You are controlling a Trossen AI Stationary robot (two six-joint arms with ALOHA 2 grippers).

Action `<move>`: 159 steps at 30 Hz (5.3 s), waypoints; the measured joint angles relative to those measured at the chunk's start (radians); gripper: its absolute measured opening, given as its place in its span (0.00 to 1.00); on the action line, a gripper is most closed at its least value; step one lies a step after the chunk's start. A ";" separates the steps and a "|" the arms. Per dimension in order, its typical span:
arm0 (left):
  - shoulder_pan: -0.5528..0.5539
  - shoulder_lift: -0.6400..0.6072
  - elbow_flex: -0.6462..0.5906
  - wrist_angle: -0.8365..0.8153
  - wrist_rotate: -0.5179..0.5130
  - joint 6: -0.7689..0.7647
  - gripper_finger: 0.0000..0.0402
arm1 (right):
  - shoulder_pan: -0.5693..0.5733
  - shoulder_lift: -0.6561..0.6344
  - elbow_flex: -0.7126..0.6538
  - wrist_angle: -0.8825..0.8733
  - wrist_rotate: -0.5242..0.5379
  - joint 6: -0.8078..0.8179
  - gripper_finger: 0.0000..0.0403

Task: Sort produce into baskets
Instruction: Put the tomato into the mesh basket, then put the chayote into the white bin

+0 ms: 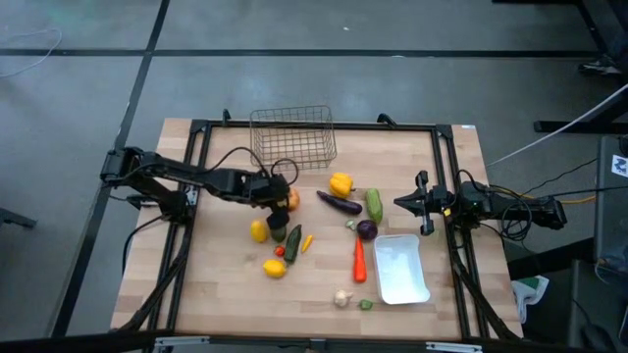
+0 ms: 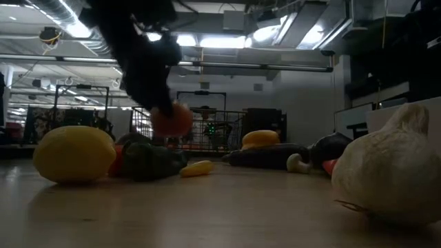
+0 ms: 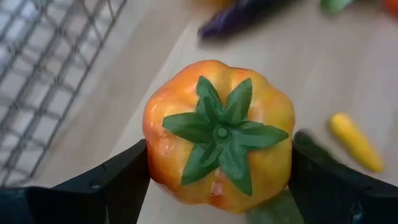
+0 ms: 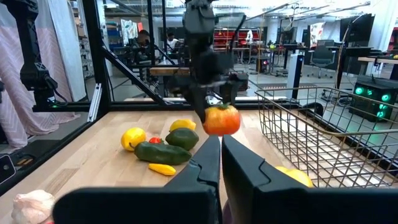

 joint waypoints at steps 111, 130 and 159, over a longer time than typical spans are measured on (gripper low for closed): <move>0.546 0.337 0.467 0.051 0.087 0.199 0.98 | 0.000 0.000 0.000 0.003 0.005 0.064 0.05; 0.283 -0.014 0.429 -0.183 0.087 0.144 0.94 | 0.000 0.000 0.000 0.005 0.015 0.186 0.05; -0.206 -0.078 0.045 0.316 -0.057 -0.072 0.87 | 0.000 0.000 0.047 0.003 0.076 0.350 0.53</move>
